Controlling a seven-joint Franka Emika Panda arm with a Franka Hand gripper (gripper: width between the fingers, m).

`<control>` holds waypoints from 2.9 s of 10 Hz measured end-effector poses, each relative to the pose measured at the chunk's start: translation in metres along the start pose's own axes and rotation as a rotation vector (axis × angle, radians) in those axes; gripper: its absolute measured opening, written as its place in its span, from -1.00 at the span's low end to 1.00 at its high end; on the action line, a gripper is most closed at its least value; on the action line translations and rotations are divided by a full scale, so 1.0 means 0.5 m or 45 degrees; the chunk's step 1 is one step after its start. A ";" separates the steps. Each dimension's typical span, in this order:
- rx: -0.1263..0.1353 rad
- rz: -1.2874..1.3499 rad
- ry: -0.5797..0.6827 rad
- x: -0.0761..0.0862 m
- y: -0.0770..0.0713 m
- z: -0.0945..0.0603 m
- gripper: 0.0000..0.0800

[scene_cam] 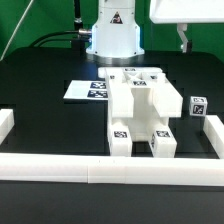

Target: Assemble chair

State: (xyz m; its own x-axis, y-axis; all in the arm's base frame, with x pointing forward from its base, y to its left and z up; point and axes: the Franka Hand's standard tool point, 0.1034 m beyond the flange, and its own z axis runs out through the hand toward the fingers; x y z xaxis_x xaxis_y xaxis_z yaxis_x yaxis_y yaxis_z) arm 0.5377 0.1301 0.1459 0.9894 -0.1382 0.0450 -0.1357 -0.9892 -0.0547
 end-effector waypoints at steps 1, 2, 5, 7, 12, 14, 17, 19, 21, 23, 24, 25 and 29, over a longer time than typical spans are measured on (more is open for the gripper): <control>0.005 0.014 0.000 0.001 0.002 0.001 0.62; 0.024 0.097 0.007 -0.001 0.003 0.006 0.62; 0.012 0.172 0.028 -0.105 -0.087 0.064 0.62; -0.010 0.125 0.035 -0.142 -0.099 0.124 0.62; -0.011 0.124 0.042 -0.151 -0.087 0.135 0.62; -0.027 0.113 0.035 -0.189 -0.072 0.168 0.62; -0.044 0.082 0.029 -0.193 -0.060 0.195 0.62; -0.044 0.082 0.029 -0.193 -0.060 0.195 0.62; -0.051 -0.050 0.027 -0.180 -0.033 0.195 0.62; -0.055 -0.076 0.027 -0.166 -0.010 0.197 0.62; -0.053 -0.071 0.030 -0.164 -0.015 0.197 0.62; -0.054 -0.072 0.029 -0.164 -0.014 0.198 0.62; -0.060 -0.073 0.022 -0.164 -0.015 0.210 0.62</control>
Offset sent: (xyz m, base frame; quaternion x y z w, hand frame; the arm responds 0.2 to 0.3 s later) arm -0.0535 0.0477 -0.0224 -0.0581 0.0381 0.0594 0.9958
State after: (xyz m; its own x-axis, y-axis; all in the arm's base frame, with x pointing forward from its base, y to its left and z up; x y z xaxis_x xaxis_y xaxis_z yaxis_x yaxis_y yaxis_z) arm 0.4632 0.1541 0.0379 0.9946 -0.0816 0.0638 -0.0815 -0.9967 -0.0044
